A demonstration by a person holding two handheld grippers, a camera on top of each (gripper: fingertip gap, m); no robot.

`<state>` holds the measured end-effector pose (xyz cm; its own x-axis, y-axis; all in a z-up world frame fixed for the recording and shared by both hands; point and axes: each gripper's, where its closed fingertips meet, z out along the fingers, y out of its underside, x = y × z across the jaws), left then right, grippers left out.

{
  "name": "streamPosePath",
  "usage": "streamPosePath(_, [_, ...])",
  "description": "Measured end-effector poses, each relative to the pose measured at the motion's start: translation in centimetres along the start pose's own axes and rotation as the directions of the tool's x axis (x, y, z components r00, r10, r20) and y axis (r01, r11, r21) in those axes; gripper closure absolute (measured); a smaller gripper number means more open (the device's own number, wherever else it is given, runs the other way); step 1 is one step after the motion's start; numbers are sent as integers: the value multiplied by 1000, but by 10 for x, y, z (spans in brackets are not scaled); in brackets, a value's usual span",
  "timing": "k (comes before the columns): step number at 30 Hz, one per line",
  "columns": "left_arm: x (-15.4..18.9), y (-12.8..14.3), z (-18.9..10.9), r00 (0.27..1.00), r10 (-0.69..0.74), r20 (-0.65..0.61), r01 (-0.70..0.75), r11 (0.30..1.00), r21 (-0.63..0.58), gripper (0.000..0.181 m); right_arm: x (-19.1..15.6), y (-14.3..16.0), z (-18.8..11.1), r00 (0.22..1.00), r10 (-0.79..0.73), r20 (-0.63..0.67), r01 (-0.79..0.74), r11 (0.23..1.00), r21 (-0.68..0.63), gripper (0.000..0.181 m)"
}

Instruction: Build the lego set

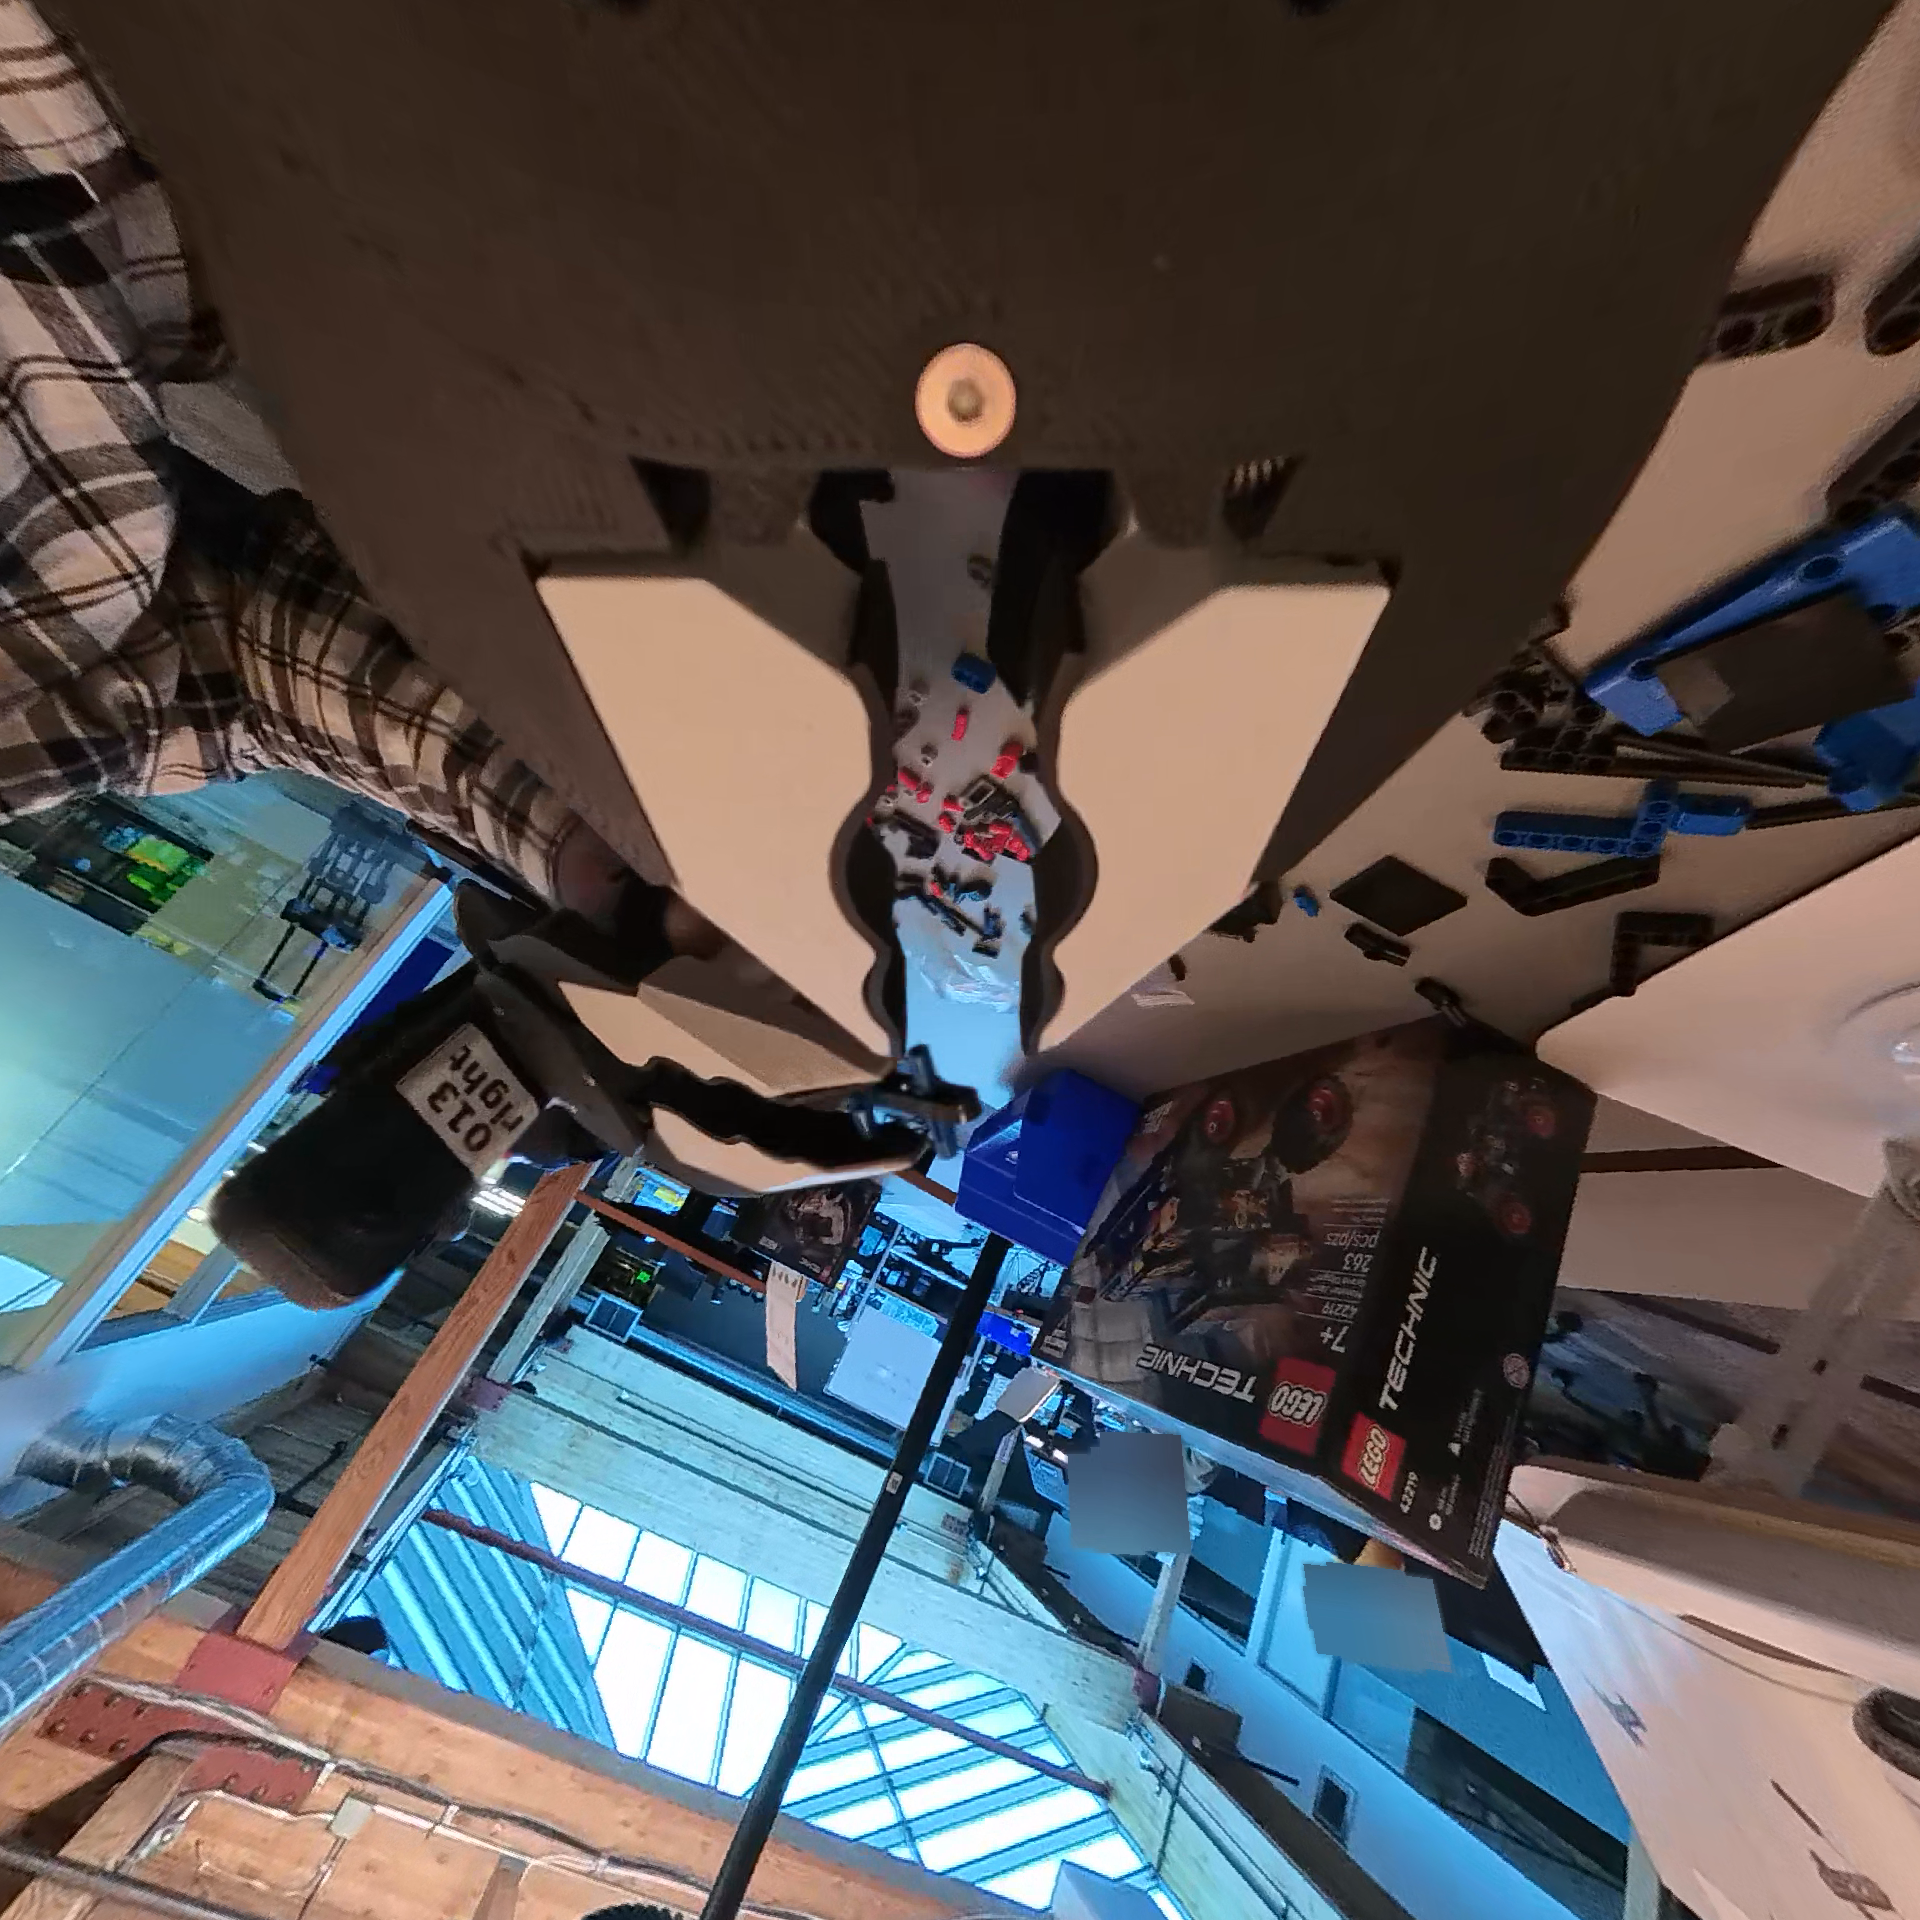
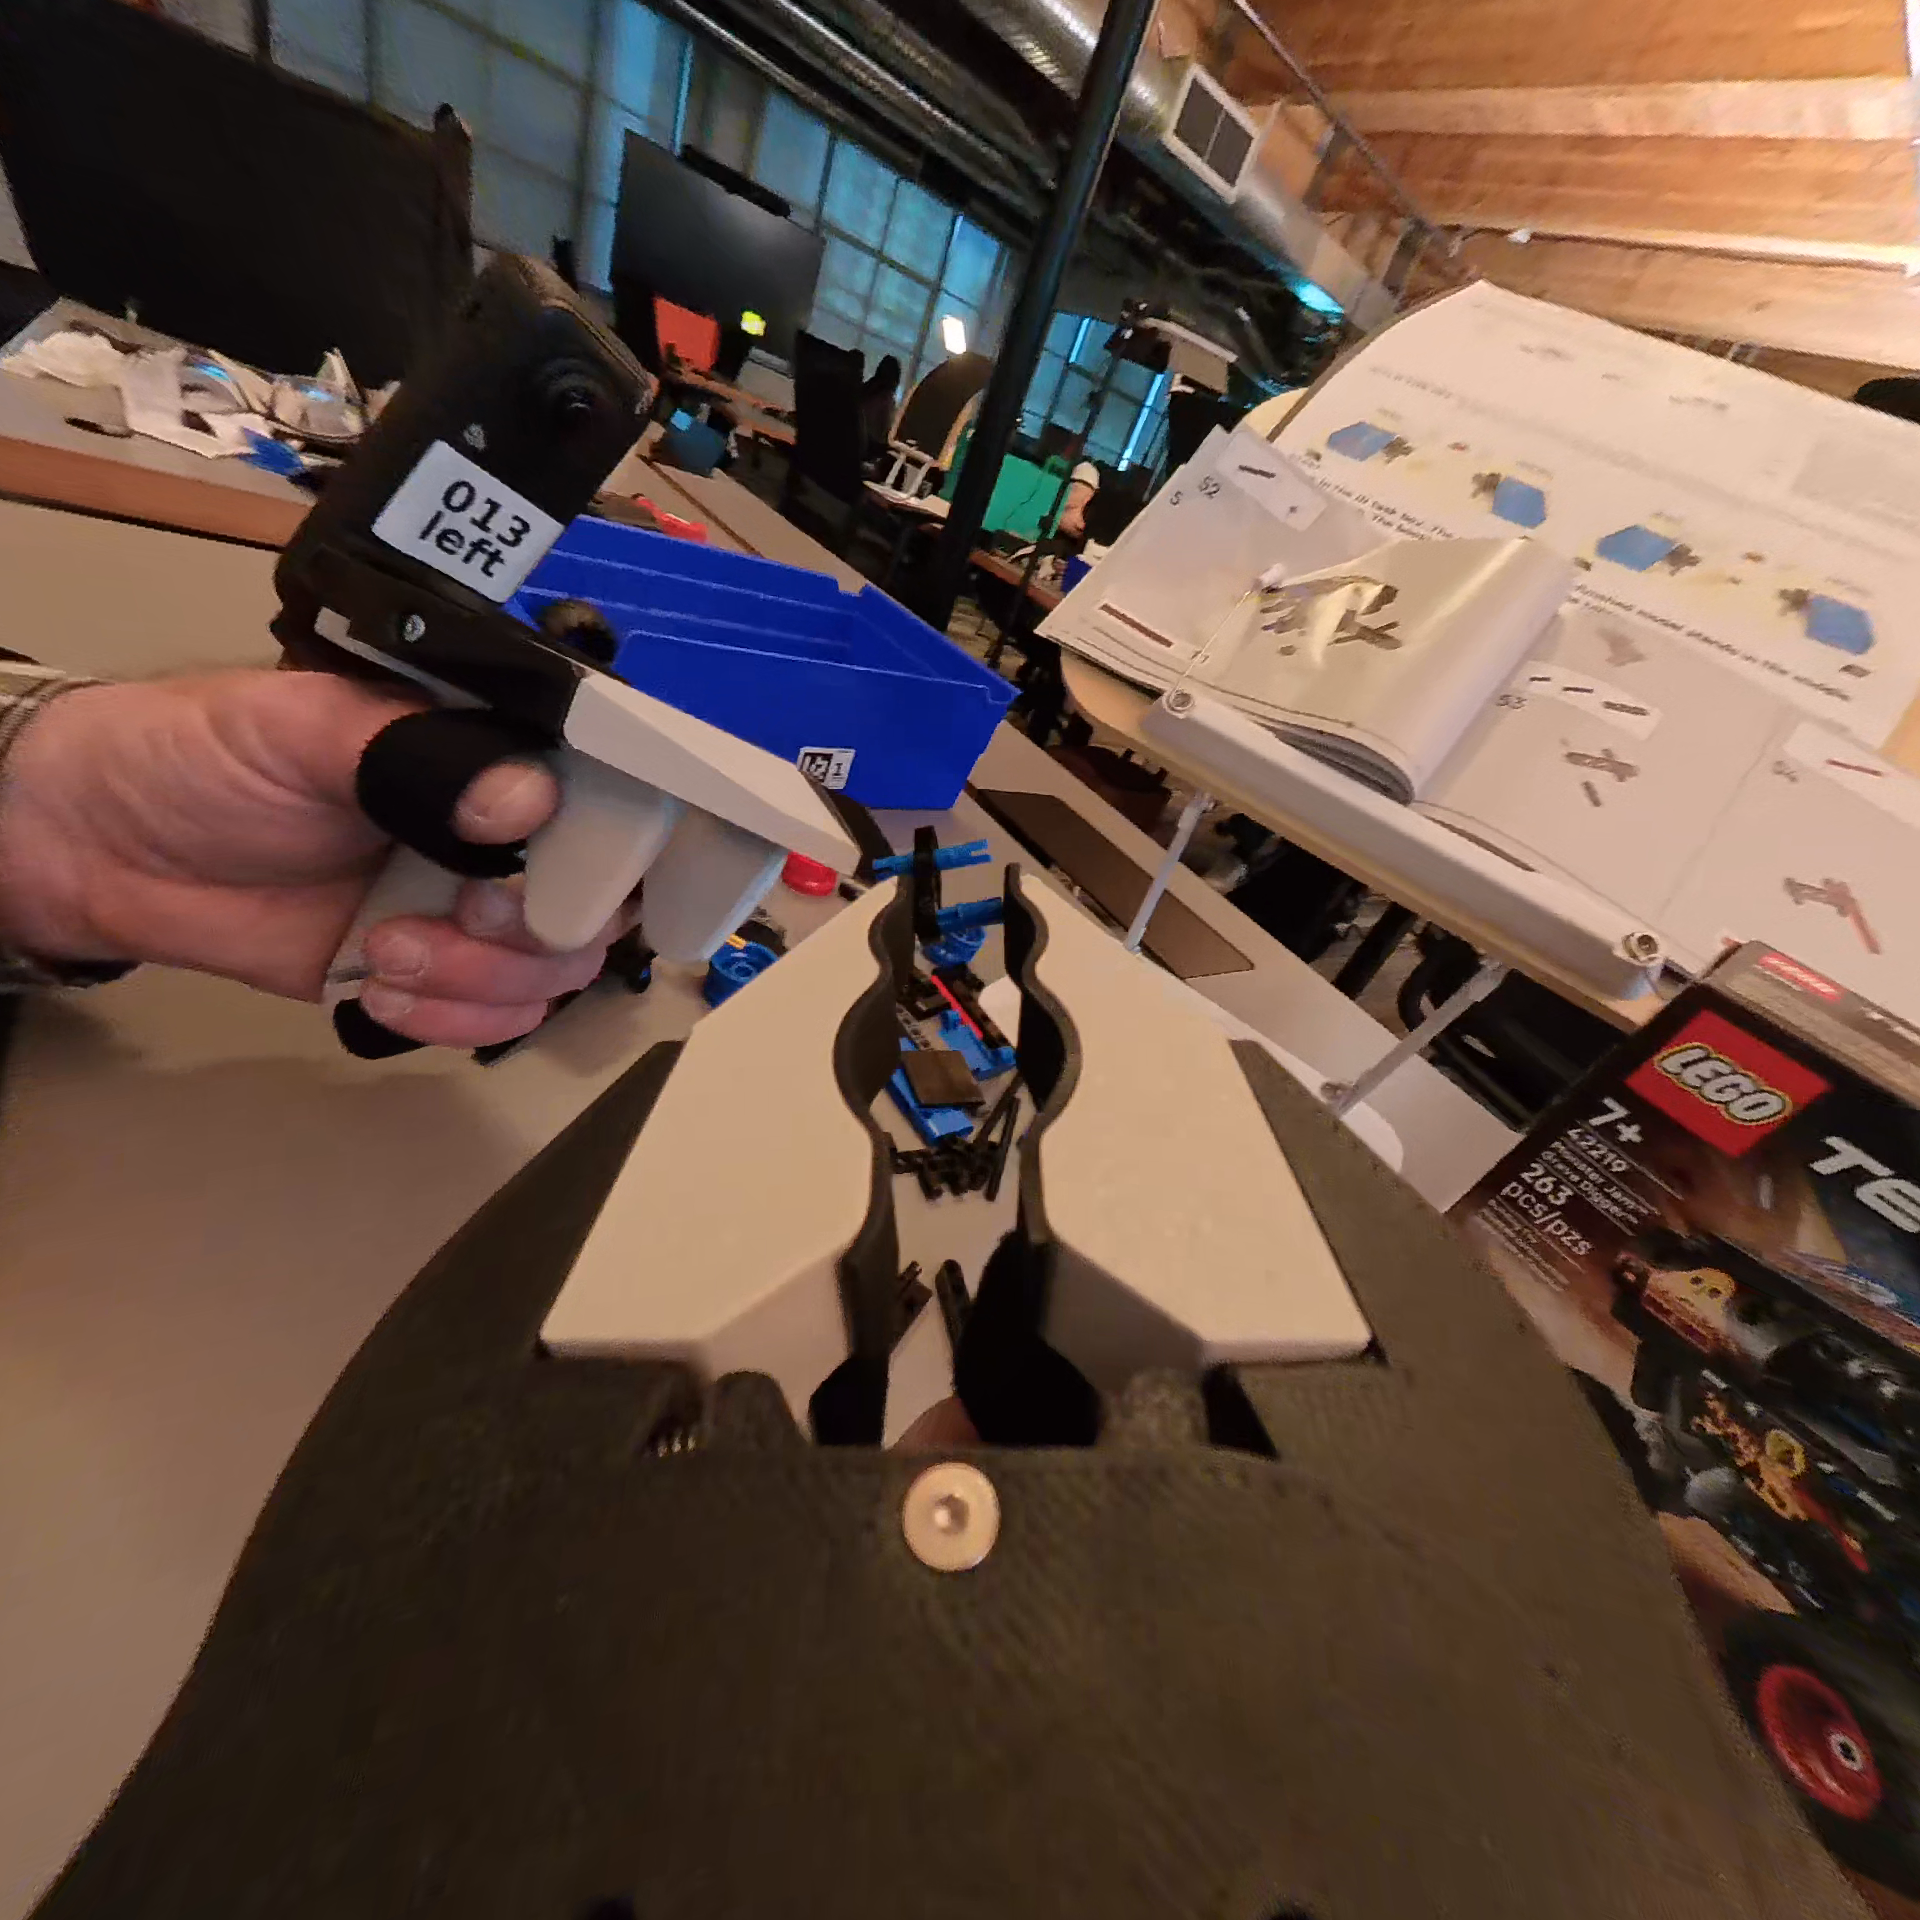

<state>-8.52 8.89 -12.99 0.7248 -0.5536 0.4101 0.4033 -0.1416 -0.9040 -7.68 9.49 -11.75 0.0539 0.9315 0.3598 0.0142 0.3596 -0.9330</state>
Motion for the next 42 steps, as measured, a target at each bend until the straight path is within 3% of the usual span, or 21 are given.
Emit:
streamPosePath(5, [8,-3,2,999,-12,-35,13,1000,23,173,-9,-5,4,991,-122,-51,122,992,6,168])
streamPosePath(12, [12,-11,-2,997,-23,-71,27,997,70,180,-14,-9,5,990,-127,-59,129,991,29,167])
streamPosePath(22, [21,-13,-6,989,-19,-150,24,999,38,180,-31,-17,-3,988,-131,76,124,988,89,159])
streamPosePath(29, [29,-9,-10,976,-19,-215,11,999,-36,180,-36,-24,-22,968,-50,246,10,987,161,155])
streamPosePath(33, [30,0,-12,972,-36,-234,11,994,-106,181,-21,-21,-26,966,51,253,-86,988,131,160])
streamPosePath(42, [38,25,-7,962,-45,-268,-20,972,-235,180,-33,-5,-18,955,39,293,-54,998,45,173])
